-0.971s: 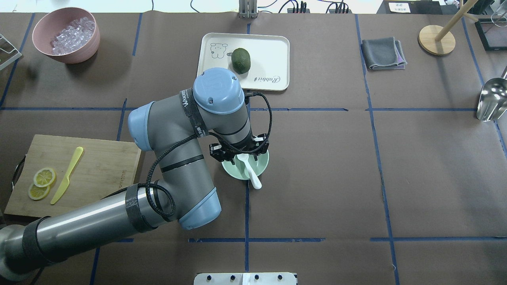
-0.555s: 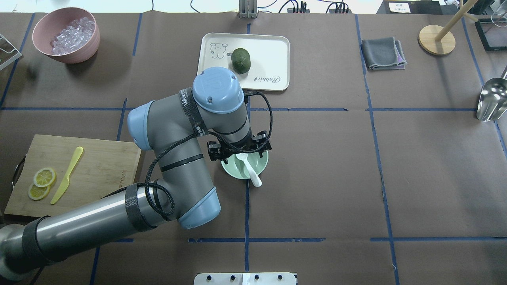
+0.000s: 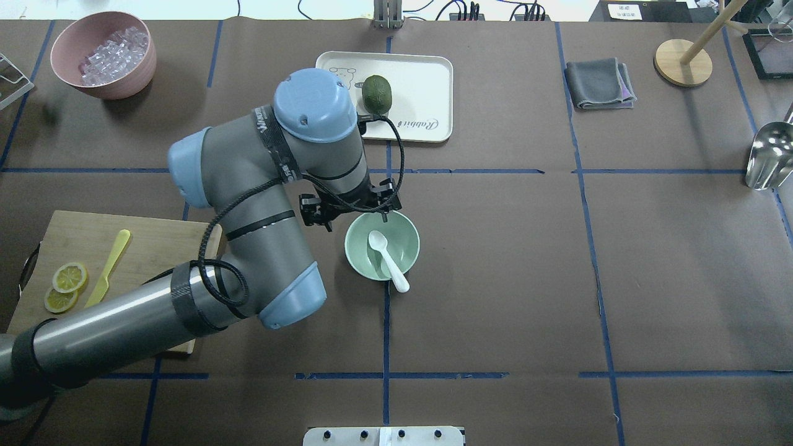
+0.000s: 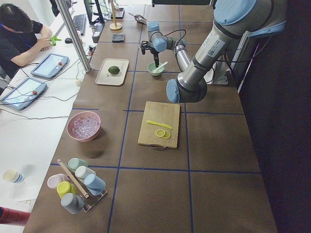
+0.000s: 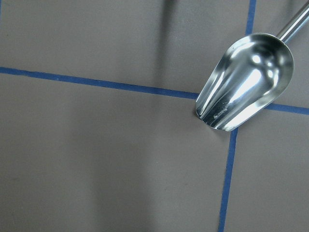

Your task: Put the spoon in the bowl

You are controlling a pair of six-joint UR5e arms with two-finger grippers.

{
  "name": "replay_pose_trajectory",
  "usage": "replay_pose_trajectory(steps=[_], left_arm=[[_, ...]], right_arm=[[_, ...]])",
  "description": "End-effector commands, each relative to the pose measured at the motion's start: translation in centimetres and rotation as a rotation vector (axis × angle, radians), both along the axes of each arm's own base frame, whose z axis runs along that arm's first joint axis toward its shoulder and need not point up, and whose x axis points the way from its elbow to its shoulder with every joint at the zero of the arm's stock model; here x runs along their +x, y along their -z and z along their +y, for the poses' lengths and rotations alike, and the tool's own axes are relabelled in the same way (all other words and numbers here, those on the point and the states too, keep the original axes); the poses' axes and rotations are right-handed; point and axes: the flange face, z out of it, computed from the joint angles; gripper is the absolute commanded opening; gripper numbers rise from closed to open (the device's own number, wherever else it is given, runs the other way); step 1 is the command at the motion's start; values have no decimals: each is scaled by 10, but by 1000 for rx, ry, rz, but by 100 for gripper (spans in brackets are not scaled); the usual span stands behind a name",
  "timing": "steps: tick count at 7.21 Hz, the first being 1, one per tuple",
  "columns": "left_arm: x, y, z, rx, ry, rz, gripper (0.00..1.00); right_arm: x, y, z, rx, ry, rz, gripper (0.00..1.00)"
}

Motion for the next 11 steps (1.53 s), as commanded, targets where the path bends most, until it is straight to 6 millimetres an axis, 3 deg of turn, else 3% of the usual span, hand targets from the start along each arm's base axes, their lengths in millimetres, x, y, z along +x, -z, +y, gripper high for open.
replay_pose_trajectory(steps=[1,2,4,5,7,8,9,10,11], left_arm=[[-120,-57,-10,85,-79,-26,100],[-181,-88,-9,127,-113,-11,100],[-256,-150,-24,152,-143,-38,100],[-286,-186,-23,171,-198,-41,100],[-397,-275,-23,208,-250,-32,100],[-451,-326,-9,229,-273,-39,100],[-490,-359,-8,219,-252,-51,100],[-524,-418,-10,206,-281,-54,100],[-556,-455,-13,208,-274,-53,100]], right_arm=[[25,-34,7,7,24,10,100],[42,-61,9,8,43,15,100],[65,-82,10,-23,3,14,100],[65,-83,11,-28,2,7,100],[64,-73,5,-12,0,-9,100],[62,-69,3,-7,1,-36,100],[62,-67,2,0,2,-36,100],[62,-69,2,7,1,-36,100],[62,-69,3,8,1,-36,100]])
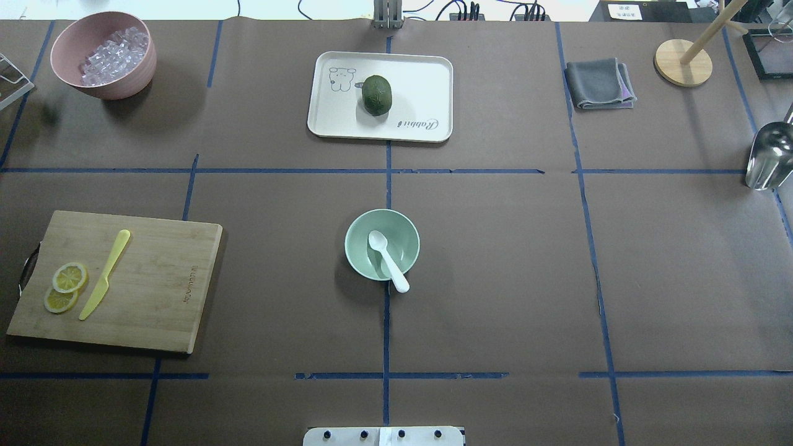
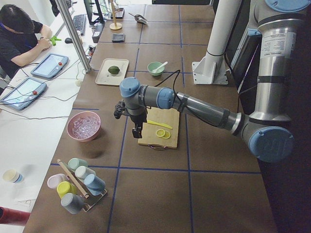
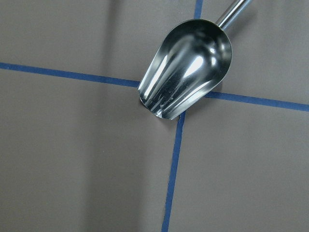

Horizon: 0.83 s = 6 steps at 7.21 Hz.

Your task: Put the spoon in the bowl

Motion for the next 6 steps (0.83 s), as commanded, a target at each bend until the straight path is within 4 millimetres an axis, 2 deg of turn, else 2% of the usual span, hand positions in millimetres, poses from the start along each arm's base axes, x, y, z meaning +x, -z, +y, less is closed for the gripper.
replay_pose_trajectory(steps=[1,3,6], left_arm=[[-48,-71,3,-5,8,2,100],[-64,-94,6,-28,44,1,100],[-71,-104,8,-44,61,1,100]], right_arm=[[0,-1,0,2,-1,-1,100],[0,-3,1,-3,-1,-1,100],[0,-4,1,-4,-1,-1,100]])
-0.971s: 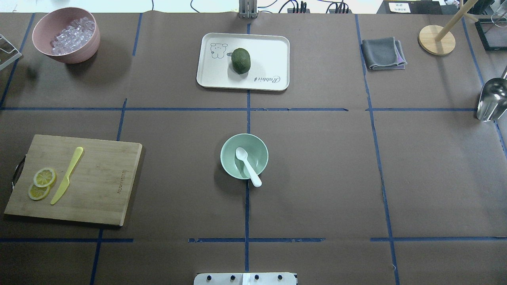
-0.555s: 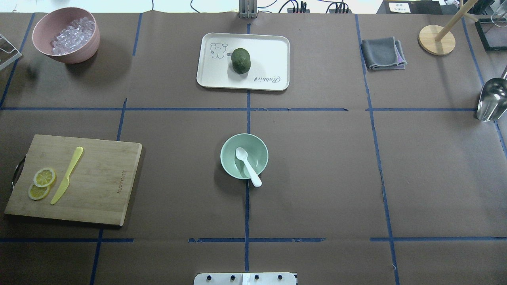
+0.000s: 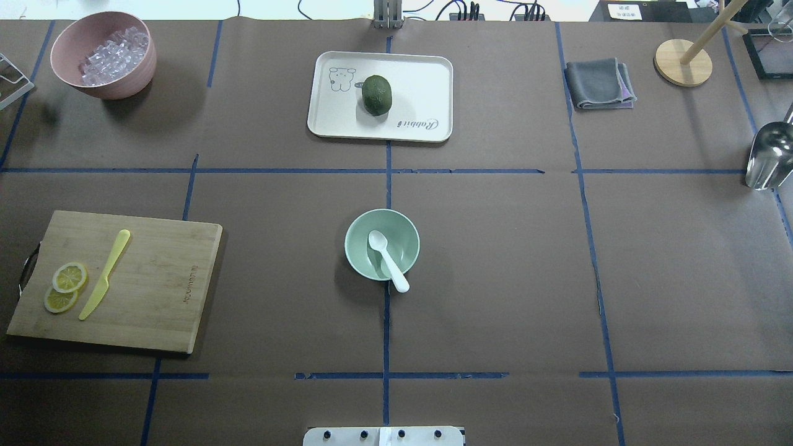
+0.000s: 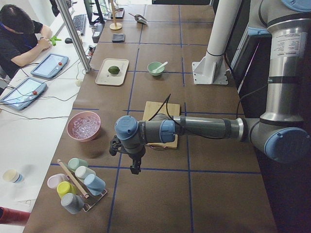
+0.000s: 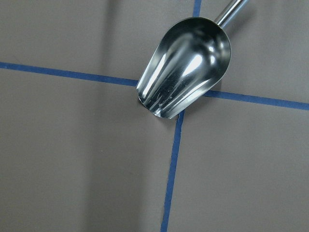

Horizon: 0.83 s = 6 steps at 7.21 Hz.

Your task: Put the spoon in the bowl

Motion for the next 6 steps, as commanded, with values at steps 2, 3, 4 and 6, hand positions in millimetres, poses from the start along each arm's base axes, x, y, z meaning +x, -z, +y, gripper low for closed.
replay_pose_trajectory(steps=[2,3,4,6], left_arm=[[-5,-4,1,-9,11,0,100],[-5,-4,1,-12,15,0,100],[-5,-4,1,-13,17,-2,100],[-5,-4,1,-13,17,-1,100]], right_arm=[[0,0,0,1,1,2,100],[0,0,0,1,1,2,100],[0,-1,1,-1,1,2,100],[0,-1,1,-1,1,0,100]])
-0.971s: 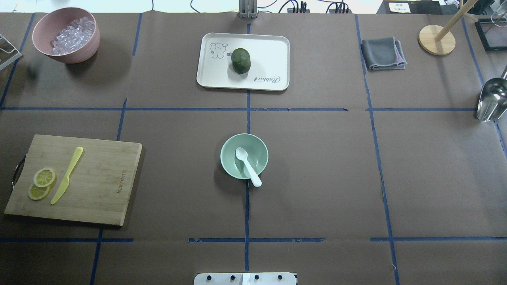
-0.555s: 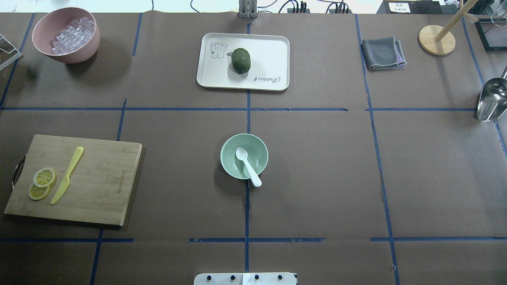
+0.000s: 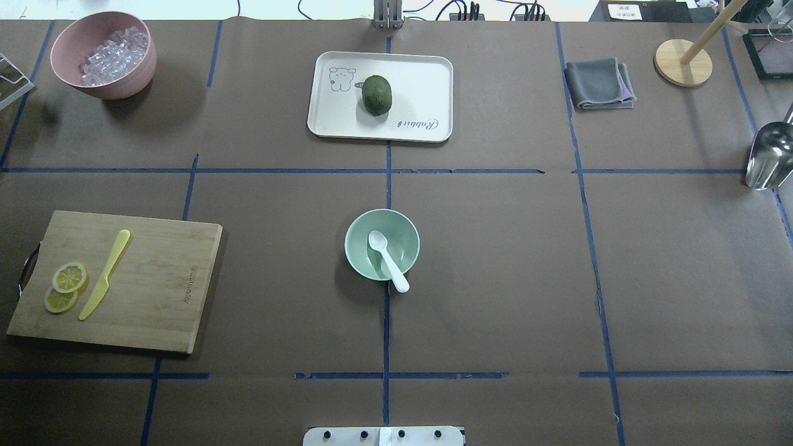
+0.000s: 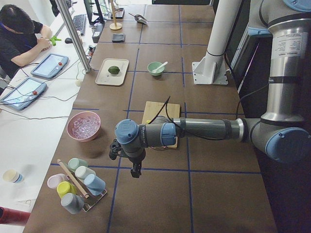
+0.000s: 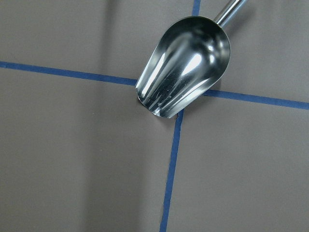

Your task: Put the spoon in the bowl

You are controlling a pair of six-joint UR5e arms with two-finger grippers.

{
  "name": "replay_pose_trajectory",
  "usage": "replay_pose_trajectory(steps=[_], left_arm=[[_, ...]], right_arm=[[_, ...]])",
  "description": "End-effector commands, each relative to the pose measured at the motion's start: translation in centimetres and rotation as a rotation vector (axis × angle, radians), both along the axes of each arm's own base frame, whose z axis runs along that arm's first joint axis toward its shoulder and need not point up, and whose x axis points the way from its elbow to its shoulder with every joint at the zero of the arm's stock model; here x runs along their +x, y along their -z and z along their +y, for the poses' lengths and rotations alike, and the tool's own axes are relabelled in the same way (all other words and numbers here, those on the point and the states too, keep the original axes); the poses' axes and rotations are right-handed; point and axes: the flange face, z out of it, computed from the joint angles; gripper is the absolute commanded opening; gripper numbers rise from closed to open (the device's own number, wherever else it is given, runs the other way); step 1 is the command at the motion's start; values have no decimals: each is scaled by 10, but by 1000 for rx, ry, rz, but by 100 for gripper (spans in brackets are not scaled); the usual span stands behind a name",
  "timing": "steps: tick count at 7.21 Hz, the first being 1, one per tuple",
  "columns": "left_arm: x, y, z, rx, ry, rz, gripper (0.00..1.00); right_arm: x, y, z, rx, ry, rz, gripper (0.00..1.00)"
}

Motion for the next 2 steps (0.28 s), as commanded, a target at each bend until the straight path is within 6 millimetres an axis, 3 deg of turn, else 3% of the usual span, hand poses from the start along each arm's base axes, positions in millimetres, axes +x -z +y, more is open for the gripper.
replay_pose_trajectory(steps=[1,2], left_arm=[[0,0,0,0,0,-1,100],[0,0,0,0,0,0,100]], right_arm=[[0,-1,0,-2,0,0,100],[0,0,0,0,0,0,100]])
